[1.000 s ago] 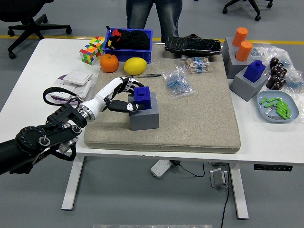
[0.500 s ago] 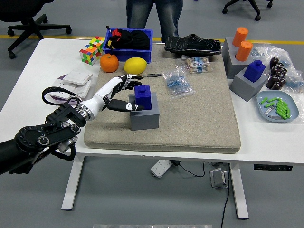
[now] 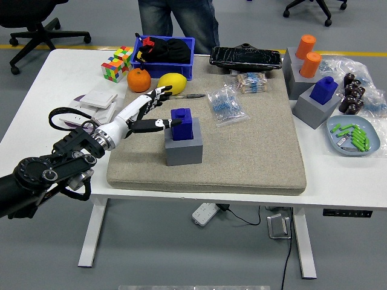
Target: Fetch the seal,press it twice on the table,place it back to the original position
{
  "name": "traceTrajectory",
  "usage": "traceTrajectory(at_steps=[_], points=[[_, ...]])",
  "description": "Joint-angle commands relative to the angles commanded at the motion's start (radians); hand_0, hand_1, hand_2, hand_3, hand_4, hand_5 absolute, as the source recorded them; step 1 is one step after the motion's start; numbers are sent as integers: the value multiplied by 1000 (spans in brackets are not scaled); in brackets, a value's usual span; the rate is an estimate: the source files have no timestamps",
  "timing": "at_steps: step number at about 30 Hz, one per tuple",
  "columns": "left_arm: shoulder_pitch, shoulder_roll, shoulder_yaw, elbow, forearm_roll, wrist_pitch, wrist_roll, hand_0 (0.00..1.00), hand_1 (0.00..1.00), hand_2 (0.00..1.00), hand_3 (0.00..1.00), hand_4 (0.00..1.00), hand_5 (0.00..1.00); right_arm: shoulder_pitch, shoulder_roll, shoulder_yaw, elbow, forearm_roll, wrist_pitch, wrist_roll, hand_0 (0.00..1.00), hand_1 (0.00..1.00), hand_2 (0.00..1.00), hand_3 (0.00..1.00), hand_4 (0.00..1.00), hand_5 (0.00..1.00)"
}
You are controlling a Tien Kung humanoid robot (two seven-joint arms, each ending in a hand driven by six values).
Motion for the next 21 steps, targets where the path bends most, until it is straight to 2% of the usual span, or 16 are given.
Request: traceTrajectory(at_steps=[7,11,12,17,18,21], points=[[2,50,12,52,4,12,-3,998,998,998,998,998,497,-3,-1,7,0,-3,-1,1,734,684,652,617,717,514],[1,78,41,113,-2,6,18,998,998,998,998,998,497,-3,0,13,0,-5,0,1,734,684,652,617,717,514],[1,85,49,135,-7,5,24,989,998,998,998,998,465,-3,1,14,0,-5,0,2,733,684,652,617,717,514],[3,100,61,225,-15,20,71,989,998,998,998,998,465,-3,2,19,0,-7,-1,3,733,684,652,617,717,514],[3,102,66,246,-22,18,83,962,998,998,998,998,336,-3,2,20,0,-8,-1,3,735,684,652,618,717,512],[5,107,103,322,-74,14,100,962,998,998,998,998,336,-2,2,23,1,-9,-2,4,735,684,652,618,717,512]])
